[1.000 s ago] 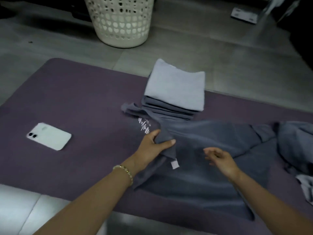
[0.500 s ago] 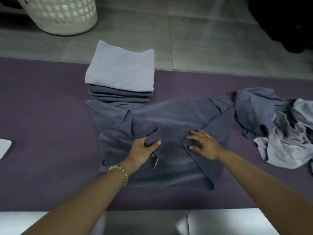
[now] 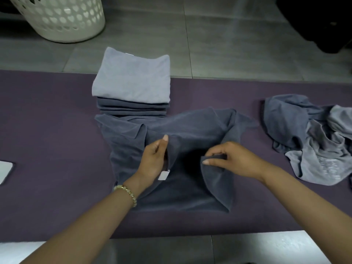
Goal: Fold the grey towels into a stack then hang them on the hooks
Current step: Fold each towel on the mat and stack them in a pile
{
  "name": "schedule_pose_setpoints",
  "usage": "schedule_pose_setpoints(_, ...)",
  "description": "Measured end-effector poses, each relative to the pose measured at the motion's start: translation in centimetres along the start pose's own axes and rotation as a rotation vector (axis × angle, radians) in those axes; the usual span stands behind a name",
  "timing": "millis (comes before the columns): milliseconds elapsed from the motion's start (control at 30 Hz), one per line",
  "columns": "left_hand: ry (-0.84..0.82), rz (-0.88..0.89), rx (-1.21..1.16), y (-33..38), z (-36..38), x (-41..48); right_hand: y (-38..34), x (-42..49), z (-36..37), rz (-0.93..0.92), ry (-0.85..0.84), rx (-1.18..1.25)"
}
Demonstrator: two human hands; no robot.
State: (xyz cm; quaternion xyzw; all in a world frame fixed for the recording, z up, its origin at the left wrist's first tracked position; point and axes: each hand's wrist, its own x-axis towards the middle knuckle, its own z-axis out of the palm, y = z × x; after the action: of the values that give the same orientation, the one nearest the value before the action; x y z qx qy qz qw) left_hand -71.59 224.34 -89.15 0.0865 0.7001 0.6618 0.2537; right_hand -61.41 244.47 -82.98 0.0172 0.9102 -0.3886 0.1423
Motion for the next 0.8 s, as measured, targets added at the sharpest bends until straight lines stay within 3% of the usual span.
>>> schedule_pose_setpoints(133, -0.096, -0.053, -0.082, 1.1, -0.7, -1.4, -3.5, 1.8, 2.0, -0.086, 0.044, 0.187)
schedule_pose_setpoints(300, -0.004, -0.207, -0.124, -1.3, -2.3, -1.5, -1.6, 5.6, 5.6, -0.002, 0.115, 0.288)
schedule_pose_setpoints(400, 0.013, -0.274, -0.032, -3.3, -3.0, -1.8, 0.1, 5.8, 6.2, 0.053, 0.1, 0.312)
schedule_pose_setpoints(800, -0.109, -0.134, 0.249, -5.5, 0.8, -1.6, 9.7, -3.5, 5.3, 0.389, 0.098, 0.398)
